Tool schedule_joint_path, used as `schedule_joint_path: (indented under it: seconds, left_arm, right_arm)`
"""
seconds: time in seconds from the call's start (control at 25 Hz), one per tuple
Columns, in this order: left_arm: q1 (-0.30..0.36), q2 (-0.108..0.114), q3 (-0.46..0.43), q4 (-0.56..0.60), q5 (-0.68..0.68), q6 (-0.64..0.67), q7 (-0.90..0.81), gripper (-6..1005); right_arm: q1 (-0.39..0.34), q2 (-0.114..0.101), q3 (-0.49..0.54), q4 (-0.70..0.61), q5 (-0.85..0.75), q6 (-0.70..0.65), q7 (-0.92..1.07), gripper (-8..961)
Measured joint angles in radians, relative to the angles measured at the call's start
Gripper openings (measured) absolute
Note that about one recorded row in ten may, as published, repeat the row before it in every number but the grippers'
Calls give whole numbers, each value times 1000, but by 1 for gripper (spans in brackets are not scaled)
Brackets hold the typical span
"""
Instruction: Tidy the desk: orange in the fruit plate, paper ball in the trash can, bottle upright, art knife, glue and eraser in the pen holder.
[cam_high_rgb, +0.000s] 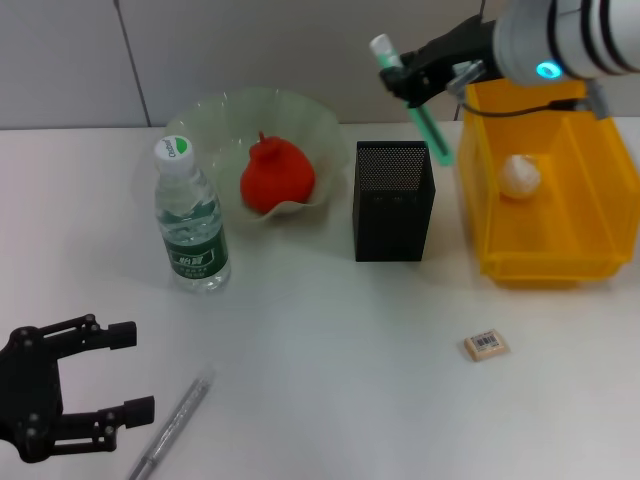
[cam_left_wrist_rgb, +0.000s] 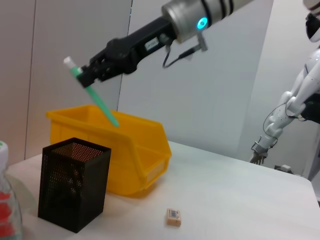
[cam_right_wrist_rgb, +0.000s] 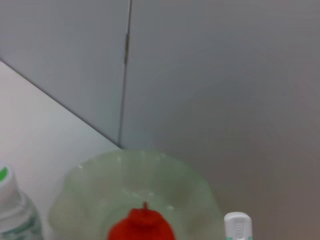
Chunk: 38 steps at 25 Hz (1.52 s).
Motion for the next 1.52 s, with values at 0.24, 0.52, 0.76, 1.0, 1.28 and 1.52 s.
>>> schedule_joint_path:
  seconds: [0.24,0.52,0.76,1.0,1.28,1.52]
  left_arm:
    - [-12,-1,-5,0,-3,-3,-8,813]
    - [-18,-1,-12,0,-3,-5,-8,811]
    - [-25,-1,-13,0,0,-12,-8,809]
    - [-31,-2,-13,0,3,-16,-7,807]
    - [-32,-2,-13,0,4,-16,-15,805]
    - [-28,-1,-13,0,-2,-5,-18,803]
  right_arm:
    - [23,-1,0,170,116,140,-101,232]
    - [54,-2,2,304,177,219,-168,253]
    - [56,1,1,360,190,248,-194,271]
    - [47,-1,2,399,247,245,-242,290]
    - [43,-4,19,371,246,166,-238,331]
    - [-5,-5,54,85,177,-165,-156,472]
